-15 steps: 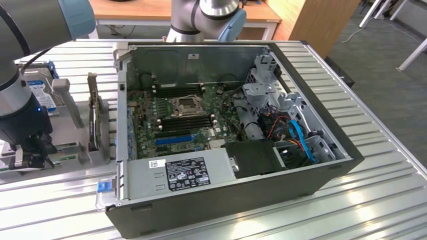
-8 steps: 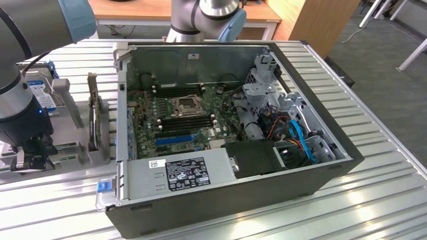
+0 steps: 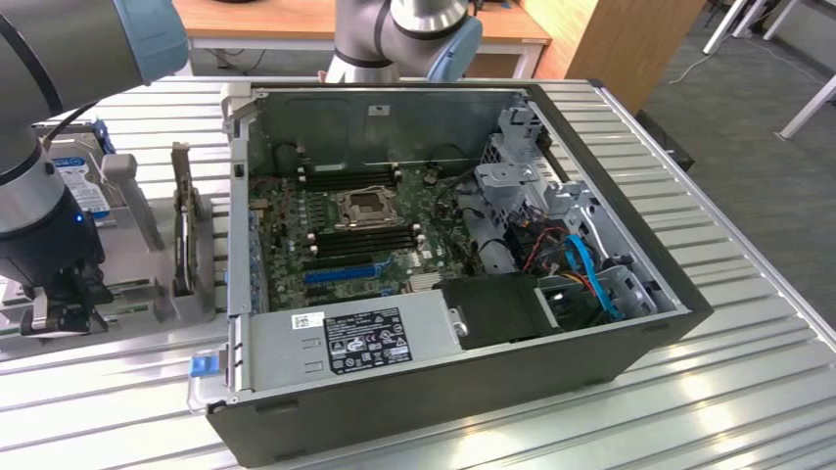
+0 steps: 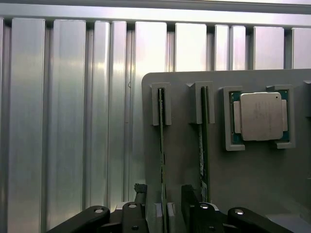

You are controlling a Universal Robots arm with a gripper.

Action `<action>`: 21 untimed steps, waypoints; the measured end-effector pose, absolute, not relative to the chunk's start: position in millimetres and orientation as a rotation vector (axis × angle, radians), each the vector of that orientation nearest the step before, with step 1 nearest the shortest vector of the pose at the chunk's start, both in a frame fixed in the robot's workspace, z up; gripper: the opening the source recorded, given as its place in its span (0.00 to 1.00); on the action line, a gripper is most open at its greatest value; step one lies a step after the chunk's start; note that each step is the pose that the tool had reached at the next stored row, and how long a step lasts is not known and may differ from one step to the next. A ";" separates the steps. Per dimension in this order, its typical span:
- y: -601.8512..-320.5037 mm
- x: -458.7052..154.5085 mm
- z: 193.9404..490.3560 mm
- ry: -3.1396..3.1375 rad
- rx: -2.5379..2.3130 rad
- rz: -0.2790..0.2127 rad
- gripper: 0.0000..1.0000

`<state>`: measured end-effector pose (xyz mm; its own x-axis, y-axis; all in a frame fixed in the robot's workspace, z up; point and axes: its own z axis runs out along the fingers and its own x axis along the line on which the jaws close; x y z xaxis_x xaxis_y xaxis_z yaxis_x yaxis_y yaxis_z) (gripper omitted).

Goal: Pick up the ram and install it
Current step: 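Pick up the ram and move it above insertion slot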

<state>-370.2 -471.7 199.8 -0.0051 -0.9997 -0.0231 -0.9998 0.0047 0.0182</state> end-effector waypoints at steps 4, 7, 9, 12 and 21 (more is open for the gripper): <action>-471.5 -370.1 199.7 2.224 -2.213 0.046 0.40; -471.5 -370.2 199.8 2.224 -2.213 0.046 0.33; -471.5 -370.2 199.8 2.224 -2.213 0.046 0.33; -471.5 -370.2 199.0 2.224 -2.213 0.046 0.33; -471.6 -370.3 197.8 2.224 -2.213 0.046 0.33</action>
